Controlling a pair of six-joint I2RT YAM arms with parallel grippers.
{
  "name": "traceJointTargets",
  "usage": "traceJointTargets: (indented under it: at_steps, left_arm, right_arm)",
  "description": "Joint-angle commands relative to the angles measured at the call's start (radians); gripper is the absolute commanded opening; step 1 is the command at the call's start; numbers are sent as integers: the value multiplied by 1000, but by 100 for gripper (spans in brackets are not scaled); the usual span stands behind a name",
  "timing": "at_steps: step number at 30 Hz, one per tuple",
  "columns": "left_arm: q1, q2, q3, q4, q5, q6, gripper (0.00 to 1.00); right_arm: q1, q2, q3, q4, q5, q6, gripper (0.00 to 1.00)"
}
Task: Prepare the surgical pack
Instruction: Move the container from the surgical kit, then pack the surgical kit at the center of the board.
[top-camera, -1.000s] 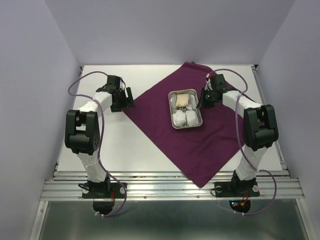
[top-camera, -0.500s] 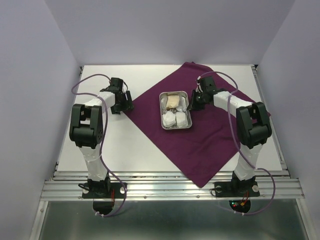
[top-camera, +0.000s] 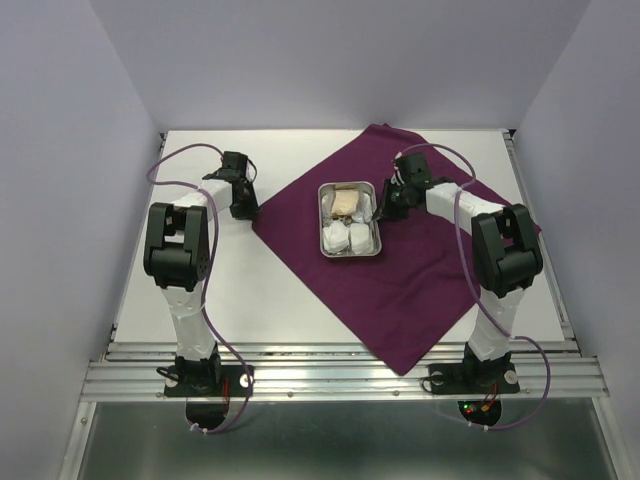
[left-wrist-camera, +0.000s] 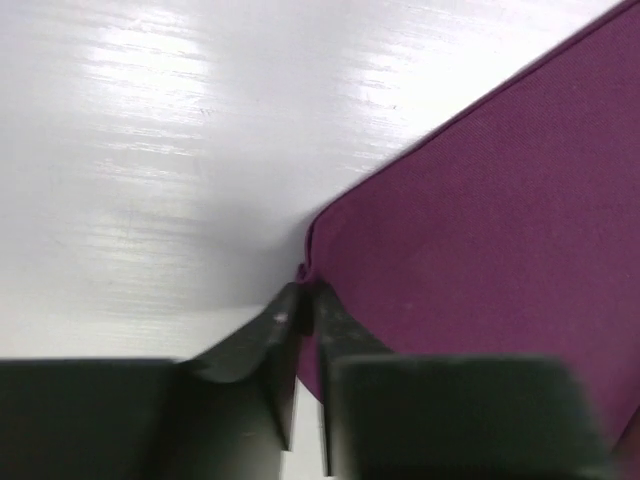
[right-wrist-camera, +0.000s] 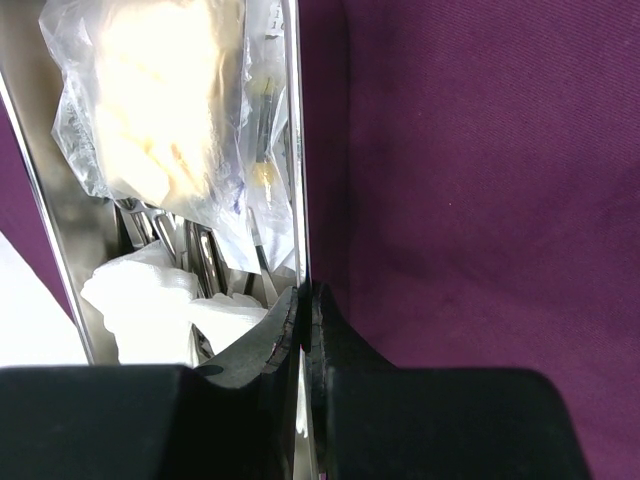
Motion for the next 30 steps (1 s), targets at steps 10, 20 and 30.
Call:
traceJointTargets:
  at_steps: [10,20,30]
  left_arm:
    - [-11,-146,-35,33,120,17,0]
    - [-64,-280,-17,92,402,11,0]
    - [-259,-240,104,115,463,-31,0]
  right_arm:
    - [11,-13,15,120,-53,90,1]
    - [11,-3,25,97,-53,49,1]
    - [11,-3,61,25,-17,-8,1]
